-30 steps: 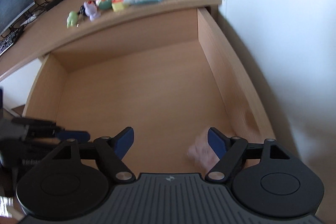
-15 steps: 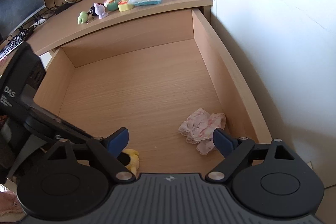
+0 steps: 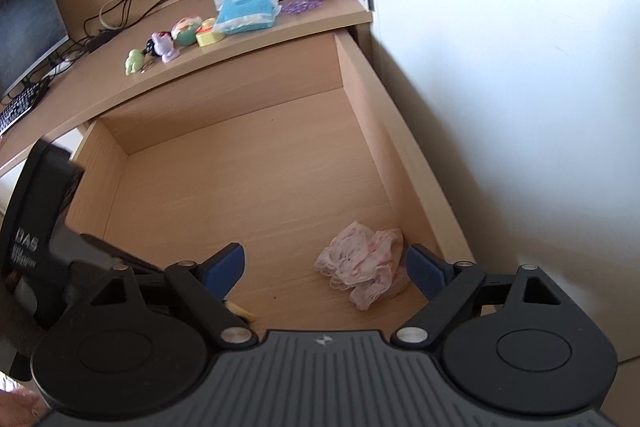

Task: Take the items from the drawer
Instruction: 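Grasp the yellow plush with the left tool while the right tool reaches toward the pink cloth, then lift the yellow plush with the left tool while the right tool grasps the pink cloth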

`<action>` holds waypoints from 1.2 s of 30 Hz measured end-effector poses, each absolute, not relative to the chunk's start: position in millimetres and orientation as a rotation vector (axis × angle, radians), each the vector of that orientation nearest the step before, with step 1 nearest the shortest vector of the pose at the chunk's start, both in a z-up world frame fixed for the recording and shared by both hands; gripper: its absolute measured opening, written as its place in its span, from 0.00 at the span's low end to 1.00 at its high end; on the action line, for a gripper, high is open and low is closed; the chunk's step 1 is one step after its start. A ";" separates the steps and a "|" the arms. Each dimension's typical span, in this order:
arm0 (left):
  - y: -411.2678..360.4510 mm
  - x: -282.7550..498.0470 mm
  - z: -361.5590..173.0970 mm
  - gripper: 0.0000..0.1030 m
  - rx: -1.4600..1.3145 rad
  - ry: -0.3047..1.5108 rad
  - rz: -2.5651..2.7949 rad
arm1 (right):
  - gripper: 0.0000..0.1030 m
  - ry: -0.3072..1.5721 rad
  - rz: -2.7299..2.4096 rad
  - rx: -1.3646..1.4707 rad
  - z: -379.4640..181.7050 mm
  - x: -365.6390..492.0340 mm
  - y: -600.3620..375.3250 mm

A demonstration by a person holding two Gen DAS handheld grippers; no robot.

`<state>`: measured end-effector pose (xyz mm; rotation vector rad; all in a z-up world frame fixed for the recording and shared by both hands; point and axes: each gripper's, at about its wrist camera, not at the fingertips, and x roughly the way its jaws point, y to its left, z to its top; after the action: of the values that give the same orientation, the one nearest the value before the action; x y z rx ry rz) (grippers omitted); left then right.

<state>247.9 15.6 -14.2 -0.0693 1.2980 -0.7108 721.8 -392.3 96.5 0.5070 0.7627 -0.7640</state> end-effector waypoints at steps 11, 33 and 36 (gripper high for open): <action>104.6 256.5 -11.9 0.32 -0.248 1.188 -0.597 | 0.75 0.822 -0.689 0.649 86.1 745.2 -419.7; 109.7 254.3 -3.3 0.32 -0.343 1.053 -0.624 | 0.32 1.263 -0.571 0.529 29.4 862.4 -413.2; 111.1 256.2 -5.2 0.32 -0.365 1.059 -0.624 | 0.35 1.206 -0.539 0.560 42.8 866.3 -403.3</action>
<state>256.2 111.1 -5.2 -0.3646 1.0592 -0.6235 866.3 -403.3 42.8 0.5601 1.2063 -0.5386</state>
